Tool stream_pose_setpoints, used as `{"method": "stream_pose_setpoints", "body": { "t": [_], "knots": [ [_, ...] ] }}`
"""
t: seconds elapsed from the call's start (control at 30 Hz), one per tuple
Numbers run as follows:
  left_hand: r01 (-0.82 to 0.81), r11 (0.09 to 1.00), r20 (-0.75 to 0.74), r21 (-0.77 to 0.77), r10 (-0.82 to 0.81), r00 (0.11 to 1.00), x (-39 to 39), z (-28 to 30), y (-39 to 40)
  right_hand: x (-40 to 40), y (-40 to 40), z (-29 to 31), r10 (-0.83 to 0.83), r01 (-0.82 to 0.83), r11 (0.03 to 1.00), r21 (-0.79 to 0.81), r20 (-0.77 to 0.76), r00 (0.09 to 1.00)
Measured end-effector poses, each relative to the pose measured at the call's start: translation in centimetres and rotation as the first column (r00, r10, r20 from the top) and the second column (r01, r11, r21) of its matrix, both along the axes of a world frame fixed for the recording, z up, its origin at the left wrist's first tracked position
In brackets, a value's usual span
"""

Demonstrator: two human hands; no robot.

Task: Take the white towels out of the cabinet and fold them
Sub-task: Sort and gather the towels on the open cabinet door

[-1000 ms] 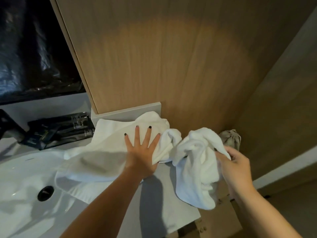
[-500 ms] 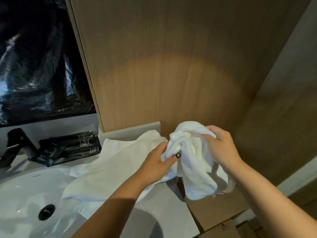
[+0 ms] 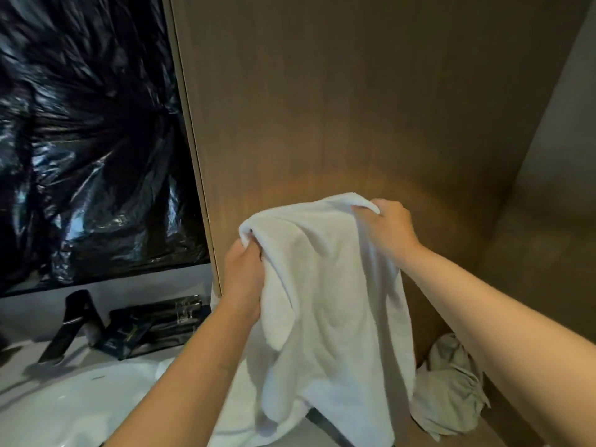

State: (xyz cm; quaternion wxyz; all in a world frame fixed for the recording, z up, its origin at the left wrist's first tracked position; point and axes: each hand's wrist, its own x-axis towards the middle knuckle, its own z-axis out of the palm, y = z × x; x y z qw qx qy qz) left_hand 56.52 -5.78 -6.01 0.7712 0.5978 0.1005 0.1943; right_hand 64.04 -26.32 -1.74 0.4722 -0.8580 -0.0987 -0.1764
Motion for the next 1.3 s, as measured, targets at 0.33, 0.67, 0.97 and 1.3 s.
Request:
{"method": "stream_pose_setpoints", "body": {
  "t": [0.33, 0.67, 0.97, 1.3],
  "knots": [
    [-0.609, 0.764, 0.389, 0.213, 0.505, 0.770, -1.9, 2.7, 9.4, 0.3, 9.7, 5.3, 0.125, -0.100, 0.992, -0.075, 0.560, 0.819],
    [-0.204, 0.713, 0.196, 0.671, 0.096, 0.976, -2.7, -10.0, 8.5, -2.0, 9.2, -18.8, 0.477, -0.484, 0.434, -0.760, -0.262, 0.839],
    [0.120, 0.067, -0.122, 0.990, 0.029, 0.992, -2.3, -23.1, 7.4, -4.0, 8.0, -26.4, 0.312, -0.256, 0.544, -0.799, -0.091, 0.946],
    [0.009, 0.094, -0.010, 0.995, 0.006, 1.000, 0.6, -26.7, 8.2, -1.0, 9.2, -28.9, 0.271, -0.253, 0.484, -0.838, -0.131, 0.954]
  ]
}}
